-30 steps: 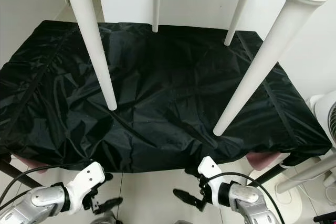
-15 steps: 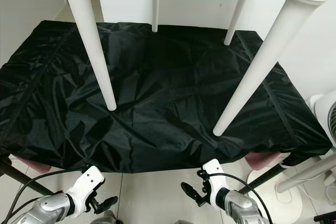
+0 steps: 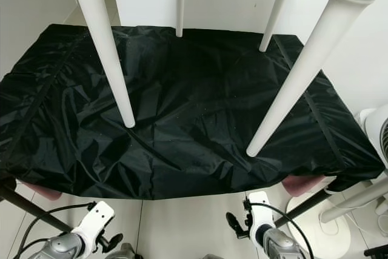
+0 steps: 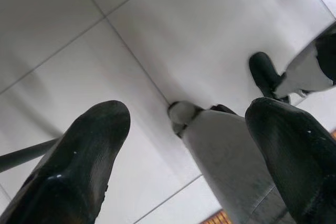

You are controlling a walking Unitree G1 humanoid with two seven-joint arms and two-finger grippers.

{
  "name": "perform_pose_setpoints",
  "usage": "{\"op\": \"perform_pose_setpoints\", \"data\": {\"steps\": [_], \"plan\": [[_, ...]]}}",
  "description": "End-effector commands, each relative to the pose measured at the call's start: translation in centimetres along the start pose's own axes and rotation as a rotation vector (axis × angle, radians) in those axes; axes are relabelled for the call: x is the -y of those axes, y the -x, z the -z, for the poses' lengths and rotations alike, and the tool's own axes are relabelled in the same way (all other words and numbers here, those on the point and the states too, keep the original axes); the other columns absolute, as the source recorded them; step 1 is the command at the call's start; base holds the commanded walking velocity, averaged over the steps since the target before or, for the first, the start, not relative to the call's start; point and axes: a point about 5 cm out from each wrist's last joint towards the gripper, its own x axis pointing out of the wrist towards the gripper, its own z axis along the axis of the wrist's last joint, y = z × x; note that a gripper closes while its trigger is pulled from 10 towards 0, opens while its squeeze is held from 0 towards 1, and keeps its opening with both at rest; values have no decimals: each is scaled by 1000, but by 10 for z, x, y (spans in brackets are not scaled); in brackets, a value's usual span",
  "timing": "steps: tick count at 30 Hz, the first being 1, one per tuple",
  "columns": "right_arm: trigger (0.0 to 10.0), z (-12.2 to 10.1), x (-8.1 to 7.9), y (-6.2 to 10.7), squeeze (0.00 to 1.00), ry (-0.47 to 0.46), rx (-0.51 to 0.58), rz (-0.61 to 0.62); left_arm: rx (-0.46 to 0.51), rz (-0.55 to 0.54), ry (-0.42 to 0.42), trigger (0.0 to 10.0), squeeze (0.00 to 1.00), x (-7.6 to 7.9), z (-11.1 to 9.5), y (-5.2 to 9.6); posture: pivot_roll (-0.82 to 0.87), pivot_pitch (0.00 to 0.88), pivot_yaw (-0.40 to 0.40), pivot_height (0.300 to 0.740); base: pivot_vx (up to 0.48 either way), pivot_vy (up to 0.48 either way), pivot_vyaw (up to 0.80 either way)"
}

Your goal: Building children table

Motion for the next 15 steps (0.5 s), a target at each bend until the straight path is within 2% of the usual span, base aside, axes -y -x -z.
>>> {"op": "perform_pose_setpoints", "data": {"steps": [1, 3, 6, 8, 9, 11, 15], "plan": [[10000, 7, 2, 0, 0, -15, -39, 54, -23, -174, 3, 10000, 0, -7, 6, -1, -20, 73, -6, 740, 0, 0, 0], [10000, 12, 4, -1, 0, -68, -72, 122, -45, -231, 28, 10000, 0, -7, 11, -3, -20, 73, -6, 740, 0, 0, 0], [10000, 14, 3, -2, 0, -115, -89, 149, -60, -286, 54, 10000, 0, -10, 13, -4, -16, 68, -5, 740, 0, 0, 0], [10000, 18, -3, -4, 0, -110, -120, 149, -78, -329, 68, 10000, 0, -9, 12, -8, -10, 64, -5, 740, 0, 0, 0], [10000, 20, -6, -5, 0, -89, -130, 146, -79, -352, 108, 10000, 0, -10, 10, -9, -10, 64, -5, 740, 0, 0, 0], [10000, 21, -9, -6, 0, -75, -137, 144, -85, -377, 135, 10000, 0, -12, 9, -10, -10, 64, -5, 740, 0, 0, 0], [10000, 21, -17, -9, 0, -64, -144, 135, -75, -377, 173, 10000, 0, -11, 2, -14, 4, 61, -13, 740, 0, 0, 0]]}}
